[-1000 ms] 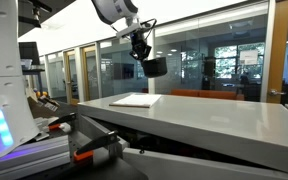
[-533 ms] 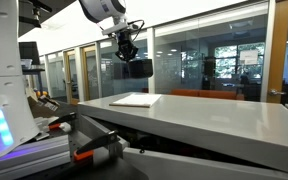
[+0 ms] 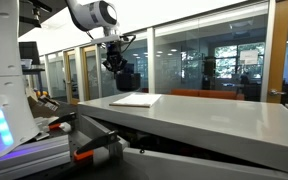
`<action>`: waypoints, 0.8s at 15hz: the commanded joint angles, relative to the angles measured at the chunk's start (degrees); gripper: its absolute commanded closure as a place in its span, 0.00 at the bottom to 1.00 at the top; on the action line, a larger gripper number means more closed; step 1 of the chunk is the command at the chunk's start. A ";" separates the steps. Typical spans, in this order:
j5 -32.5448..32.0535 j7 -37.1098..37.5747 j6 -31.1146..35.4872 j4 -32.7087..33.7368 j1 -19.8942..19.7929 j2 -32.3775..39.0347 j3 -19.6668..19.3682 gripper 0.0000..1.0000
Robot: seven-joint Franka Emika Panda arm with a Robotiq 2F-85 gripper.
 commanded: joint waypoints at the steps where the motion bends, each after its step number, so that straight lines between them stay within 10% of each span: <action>1: 0.38 -3.14 2.68 -1.40 0.41 0.41 0.86 0.99; 12: -7.07 1.91 3.09 3.87 2.35 7.39 3.21 0.99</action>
